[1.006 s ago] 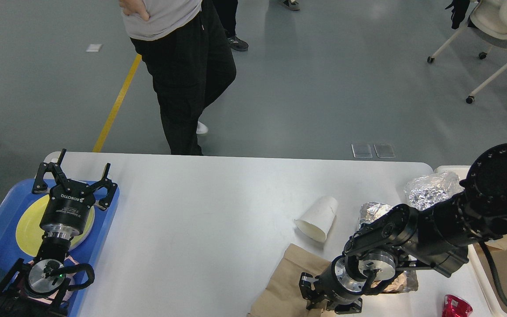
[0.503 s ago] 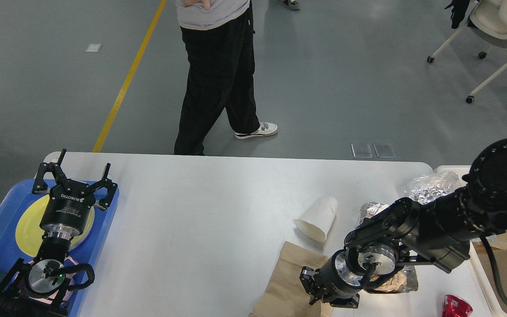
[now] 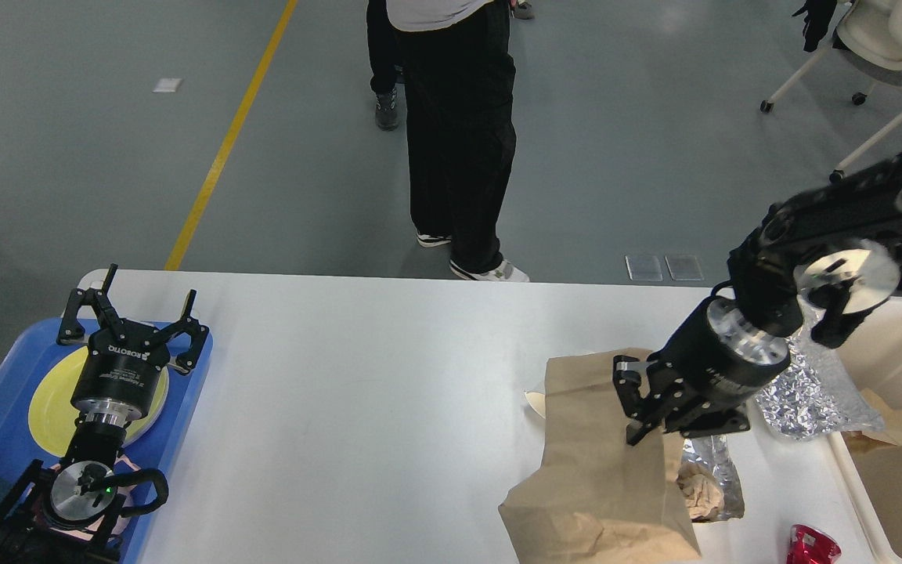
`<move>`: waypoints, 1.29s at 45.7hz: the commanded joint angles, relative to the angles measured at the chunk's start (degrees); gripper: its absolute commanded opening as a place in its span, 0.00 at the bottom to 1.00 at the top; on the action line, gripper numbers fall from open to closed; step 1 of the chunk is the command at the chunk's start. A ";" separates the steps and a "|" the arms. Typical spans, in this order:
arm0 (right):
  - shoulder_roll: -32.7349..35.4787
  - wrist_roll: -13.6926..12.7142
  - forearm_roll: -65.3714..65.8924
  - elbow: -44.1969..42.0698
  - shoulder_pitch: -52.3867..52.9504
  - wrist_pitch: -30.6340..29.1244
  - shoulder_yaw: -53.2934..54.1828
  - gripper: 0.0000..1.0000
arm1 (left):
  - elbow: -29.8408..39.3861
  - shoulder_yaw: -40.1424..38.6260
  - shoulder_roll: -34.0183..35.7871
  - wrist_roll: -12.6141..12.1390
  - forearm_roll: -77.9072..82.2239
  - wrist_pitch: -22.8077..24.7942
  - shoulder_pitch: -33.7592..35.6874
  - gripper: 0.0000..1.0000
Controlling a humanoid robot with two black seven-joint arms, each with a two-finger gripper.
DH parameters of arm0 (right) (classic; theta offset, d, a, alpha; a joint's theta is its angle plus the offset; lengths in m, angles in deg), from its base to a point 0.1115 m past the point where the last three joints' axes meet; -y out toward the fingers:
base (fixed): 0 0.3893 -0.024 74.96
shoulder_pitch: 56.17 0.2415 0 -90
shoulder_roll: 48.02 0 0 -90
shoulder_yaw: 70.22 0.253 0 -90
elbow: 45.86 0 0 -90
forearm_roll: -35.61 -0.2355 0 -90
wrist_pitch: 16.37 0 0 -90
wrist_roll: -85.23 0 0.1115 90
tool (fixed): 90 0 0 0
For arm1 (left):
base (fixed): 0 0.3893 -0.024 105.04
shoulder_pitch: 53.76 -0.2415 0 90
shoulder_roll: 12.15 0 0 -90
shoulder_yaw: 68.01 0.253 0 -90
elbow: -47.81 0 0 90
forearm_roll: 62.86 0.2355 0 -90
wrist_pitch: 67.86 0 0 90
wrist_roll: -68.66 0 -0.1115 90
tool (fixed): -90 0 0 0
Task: Tidy desktop
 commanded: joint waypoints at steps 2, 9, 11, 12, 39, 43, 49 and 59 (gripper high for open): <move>0.13 0.18 0.38 1.58 16.13 -6.49 -9.12 0.00 | 0.00 0.00 0.00 0.09 0.00 0.00 0.00 0.96; -0.05 0.27 0.64 1.85 18.17 -6.15 -11.06 0.00 | 0.00 0.00 0.00 0.00 0.00 0.00 0.00 0.96; 0.04 0.36 0.64 1.67 17.47 -5.45 -11.41 0.00 | 0.00 0.00 0.00 0.00 0.00 0.00 0.00 0.96; 0.30 0.36 0.64 1.50 16.94 -4.75 -11.76 0.00 | 0.00 0.00 0.00 0.00 0.00 0.00 0.00 0.96; 29.74 0.18 6.88 -39.18 -20.22 9.40 -19.34 0.00 | 0.00 0.00 0.00 0.09 -0.09 -0.09 -0.09 0.96; 31.68 0.27 6.88 -45.51 -29.70 14.23 -13.37 0.00 | 0.00 0.00 0.00 0.09 -0.09 -0.09 0.00 0.96; 31.16 0.80 6.88 -55.26 -48.85 24.34 -1.07 0.00 | 0.00 0.00 0.00 0.09 0.00 -0.09 0.00 0.96; 17.28 0.80 6.71 -83.03 -81.21 28.92 16.00 0.00 | 0.00 0.00 0.00 0.09 0.00 -0.09 0.00 0.96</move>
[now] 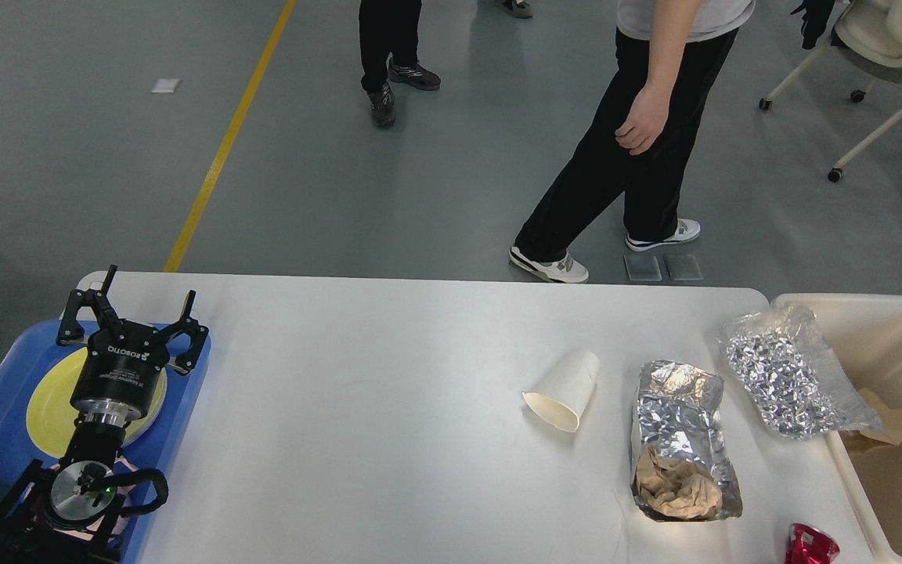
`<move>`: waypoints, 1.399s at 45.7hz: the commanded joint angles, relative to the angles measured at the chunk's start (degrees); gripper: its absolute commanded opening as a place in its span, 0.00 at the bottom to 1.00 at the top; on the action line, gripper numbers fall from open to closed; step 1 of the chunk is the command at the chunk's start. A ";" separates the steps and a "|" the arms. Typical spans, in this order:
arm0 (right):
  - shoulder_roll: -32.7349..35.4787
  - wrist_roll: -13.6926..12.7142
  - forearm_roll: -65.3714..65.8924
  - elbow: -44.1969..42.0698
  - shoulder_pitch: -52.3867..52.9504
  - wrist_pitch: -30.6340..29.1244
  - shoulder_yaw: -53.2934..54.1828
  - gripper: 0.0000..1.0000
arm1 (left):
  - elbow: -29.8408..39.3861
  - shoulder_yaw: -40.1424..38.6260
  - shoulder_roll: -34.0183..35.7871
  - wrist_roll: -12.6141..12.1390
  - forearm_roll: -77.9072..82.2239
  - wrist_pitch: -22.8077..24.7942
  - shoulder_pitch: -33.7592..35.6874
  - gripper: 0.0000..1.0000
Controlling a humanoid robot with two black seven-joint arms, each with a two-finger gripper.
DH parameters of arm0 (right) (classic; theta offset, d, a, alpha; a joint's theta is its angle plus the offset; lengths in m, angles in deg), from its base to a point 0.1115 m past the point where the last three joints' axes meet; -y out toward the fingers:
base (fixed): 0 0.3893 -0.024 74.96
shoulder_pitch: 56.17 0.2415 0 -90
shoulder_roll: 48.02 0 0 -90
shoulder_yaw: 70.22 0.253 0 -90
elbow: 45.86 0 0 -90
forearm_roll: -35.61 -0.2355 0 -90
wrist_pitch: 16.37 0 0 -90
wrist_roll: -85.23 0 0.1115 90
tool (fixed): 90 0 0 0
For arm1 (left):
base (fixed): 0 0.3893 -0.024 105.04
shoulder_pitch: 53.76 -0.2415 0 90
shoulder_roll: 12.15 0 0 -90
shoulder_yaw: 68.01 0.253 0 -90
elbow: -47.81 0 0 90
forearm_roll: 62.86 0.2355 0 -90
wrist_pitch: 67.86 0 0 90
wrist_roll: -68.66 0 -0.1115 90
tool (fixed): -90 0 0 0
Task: Tidy desktop
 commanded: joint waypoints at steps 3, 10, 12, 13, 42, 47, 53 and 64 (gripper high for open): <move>-12.72 -0.02 -0.88 -20.26 -18.10 1.38 5.94 0.00 | 0.00 0.00 0.00 -0.01 -0.02 0.00 0.00 0.96; -19.76 -0.02 -0.88 -24.33 -24.17 5.68 6.82 0.00 | 0.00 0.00 0.00 -0.01 0.07 0.00 0.00 0.96; -21.17 -0.02 -0.88 -24.41 -25.40 6.74 6.73 0.00 | 0.00 0.00 0.00 -0.01 0.07 0.00 0.00 0.96; -21.78 -0.02 -0.88 -24.50 -25.93 7.26 6.73 0.00 | 0.00 0.00 0.00 -0.01 0.07 0.00 0.00 0.96; -26.45 -0.02 -0.96 -24.15 -27.96 8.85 7.26 0.08 | 0.00 0.00 0.00 -0.01 0.07 0.00 0.00 0.96; -26.36 -0.02 -0.96 -24.41 -27.87 9.47 7.17 0.89 | 0.00 0.00 0.00 -0.01 0.07 0.00 0.00 0.96; -26.36 -0.11 -0.96 -23.98 -27.78 9.38 7.26 1.00 | 0.00 0.00 0.00 -0.01 0.07 0.08 0.00 0.96; -25.66 -0.11 -0.96 -23.45 -27.17 9.20 7.44 1.00 | 0.00 0.00 0.00 -0.01 -0.02 0.08 0.00 0.96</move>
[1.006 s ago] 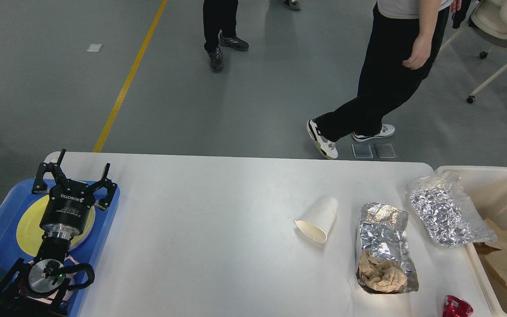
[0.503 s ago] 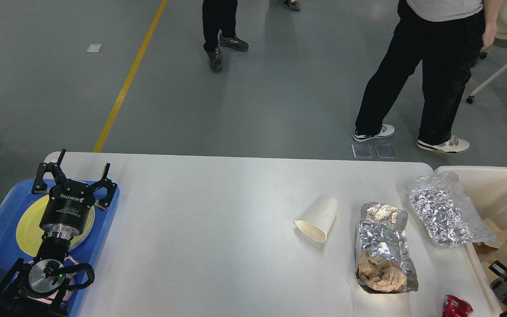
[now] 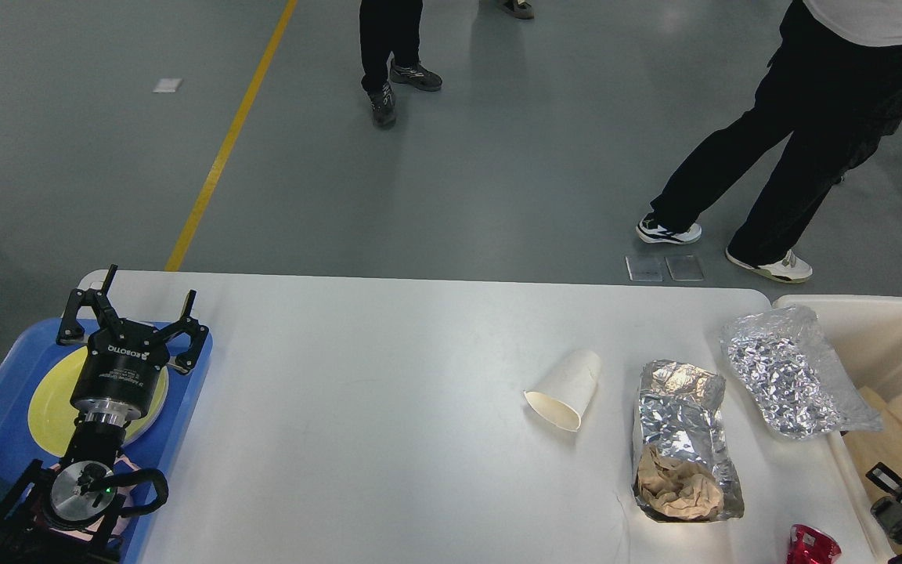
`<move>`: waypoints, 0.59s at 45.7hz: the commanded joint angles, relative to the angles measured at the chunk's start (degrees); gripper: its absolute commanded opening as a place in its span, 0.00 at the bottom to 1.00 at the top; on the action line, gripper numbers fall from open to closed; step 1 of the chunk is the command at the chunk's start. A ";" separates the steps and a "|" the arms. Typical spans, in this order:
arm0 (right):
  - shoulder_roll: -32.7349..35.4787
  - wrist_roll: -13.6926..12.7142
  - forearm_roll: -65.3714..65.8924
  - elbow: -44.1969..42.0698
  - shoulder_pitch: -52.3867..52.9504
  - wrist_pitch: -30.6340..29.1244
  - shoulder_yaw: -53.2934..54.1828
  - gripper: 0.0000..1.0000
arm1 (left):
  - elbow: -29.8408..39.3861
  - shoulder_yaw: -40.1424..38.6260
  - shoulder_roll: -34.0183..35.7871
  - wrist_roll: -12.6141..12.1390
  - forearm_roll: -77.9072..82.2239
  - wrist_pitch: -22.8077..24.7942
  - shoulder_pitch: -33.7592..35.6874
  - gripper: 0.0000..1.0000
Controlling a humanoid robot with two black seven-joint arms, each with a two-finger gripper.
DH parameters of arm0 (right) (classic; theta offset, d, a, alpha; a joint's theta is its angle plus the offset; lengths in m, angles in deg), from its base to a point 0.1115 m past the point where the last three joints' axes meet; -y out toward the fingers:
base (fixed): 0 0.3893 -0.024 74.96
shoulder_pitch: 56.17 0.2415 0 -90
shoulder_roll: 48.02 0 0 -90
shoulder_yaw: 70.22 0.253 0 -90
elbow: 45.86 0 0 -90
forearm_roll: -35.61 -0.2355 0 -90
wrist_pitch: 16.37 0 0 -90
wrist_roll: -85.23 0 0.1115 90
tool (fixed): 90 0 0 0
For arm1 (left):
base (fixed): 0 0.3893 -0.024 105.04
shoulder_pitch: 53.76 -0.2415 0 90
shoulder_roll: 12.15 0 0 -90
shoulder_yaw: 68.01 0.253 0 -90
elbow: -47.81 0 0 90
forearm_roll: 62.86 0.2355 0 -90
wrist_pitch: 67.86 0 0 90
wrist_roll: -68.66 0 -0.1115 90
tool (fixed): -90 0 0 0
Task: Tidy desktop
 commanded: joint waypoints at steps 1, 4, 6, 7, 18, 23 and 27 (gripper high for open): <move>0.53 0.00 0.01 0.15 0.33 -0.15 0.05 1.00 | 0.00 0.00 0.00 0.00 -0.07 0.00 0.00 0.96; 1.14 0.00 0.01 0.23 0.59 -0.33 0.05 1.00 | 0.00 0.00 0.00 0.00 0.01 0.00 0.00 0.96; 2.02 0.00 0.01 0.76 1.12 -0.59 0.14 1.00 | 0.00 0.00 0.00 0.00 -0.07 0.00 0.00 0.96; 2.89 0.00 0.01 1.37 1.82 -0.76 0.14 1.00 | 0.00 0.00 0.00 0.00 -0.07 0.00 0.00 0.96; 17.13 -0.62 4.48 21.32 16.83 -2.78 -3.02 1.00 | 0.00 0.00 0.00 0.00 0.01 0.08 0.00 0.96; 19.95 -0.62 10.28 28.61 28.35 -10.42 -9.43 1.00 | 0.00 0.00 0.00 0.00 0.01 0.00 0.00 0.96; 20.30 -0.70 11.69 35.46 39.24 -18.32 -15.58 1.00 | 0.00 0.00 0.00 -0.09 -0.07 0.08 0.00 0.96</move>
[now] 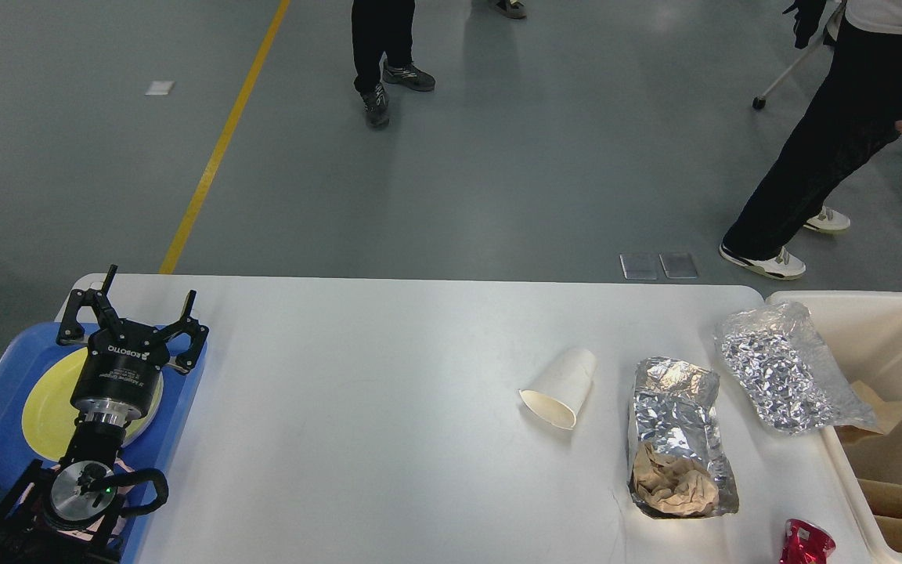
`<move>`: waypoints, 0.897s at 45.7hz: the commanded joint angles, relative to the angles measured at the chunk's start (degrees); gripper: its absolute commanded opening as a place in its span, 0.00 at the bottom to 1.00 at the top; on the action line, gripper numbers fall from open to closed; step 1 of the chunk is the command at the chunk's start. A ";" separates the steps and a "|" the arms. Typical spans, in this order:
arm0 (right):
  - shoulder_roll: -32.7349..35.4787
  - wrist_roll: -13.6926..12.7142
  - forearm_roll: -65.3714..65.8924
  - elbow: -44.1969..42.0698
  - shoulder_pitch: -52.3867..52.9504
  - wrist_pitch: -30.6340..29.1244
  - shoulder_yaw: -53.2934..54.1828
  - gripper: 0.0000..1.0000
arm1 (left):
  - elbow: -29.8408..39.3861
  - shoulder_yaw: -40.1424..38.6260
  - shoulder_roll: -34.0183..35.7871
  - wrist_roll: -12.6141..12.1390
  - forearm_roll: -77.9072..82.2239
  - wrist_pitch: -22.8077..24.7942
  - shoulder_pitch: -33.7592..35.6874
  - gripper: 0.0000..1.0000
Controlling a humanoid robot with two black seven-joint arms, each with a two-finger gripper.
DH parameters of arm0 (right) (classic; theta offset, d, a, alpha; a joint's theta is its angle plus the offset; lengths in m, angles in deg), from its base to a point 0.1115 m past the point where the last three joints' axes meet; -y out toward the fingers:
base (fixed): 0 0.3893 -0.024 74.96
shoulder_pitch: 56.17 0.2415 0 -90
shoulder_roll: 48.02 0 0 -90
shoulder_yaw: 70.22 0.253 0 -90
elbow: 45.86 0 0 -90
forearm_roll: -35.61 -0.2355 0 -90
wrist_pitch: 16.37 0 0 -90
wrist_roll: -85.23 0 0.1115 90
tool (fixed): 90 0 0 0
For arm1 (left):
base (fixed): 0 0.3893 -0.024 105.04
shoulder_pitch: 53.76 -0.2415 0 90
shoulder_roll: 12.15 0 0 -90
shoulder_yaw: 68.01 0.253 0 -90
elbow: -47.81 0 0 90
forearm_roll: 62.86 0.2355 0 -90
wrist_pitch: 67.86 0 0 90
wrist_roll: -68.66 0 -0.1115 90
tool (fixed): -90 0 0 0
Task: Tidy desktop
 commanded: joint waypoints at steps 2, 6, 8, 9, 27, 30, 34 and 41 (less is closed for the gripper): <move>0.53 -0.08 2.64 11.09 19.56 -13.45 -11.18 1.00 | 0.00 0.00 0.00 0.03 -0.04 -0.05 0.00 0.96; -2.62 -0.17 2.56 16.01 31.17 -23.47 -18.31 1.00 | 0.00 0.00 0.00 0.03 0.05 0.03 0.00 0.96; -5.70 -0.17 2.56 17.60 35.74 -28.48 -21.30 1.00 | 0.00 0.00 0.00 0.03 -0.04 0.03 0.00 0.96; -7.02 -0.17 2.47 18.21 37.85 -30.68 -22.36 1.00 | 0.00 0.00 0.00 0.03 -0.04 0.03 0.00 0.96; -11.78 -0.26 0.80 55.17 79.57 -44.59 -18.86 1.00 | -0.09 0.00 0.00 0.03 -0.04 -0.05 0.00 0.96; -11.95 -0.17 -0.95 60.92 84.97 -44.32 -18.76 1.00 | -0.09 0.00 0.00 0.03 0.05 -0.05 0.00 0.96; -13.62 -0.26 -4.12 66.11 89.28 -43.53 -18.68 1.00 | -0.09 0.00 0.00 0.03 0.05 -0.05 0.00 0.96; -16.17 -0.17 -5.09 67.18 89.82 -39.94 -18.94 0.99 | -0.09 0.00 0.00 0.03 0.05 0.03 0.00 0.96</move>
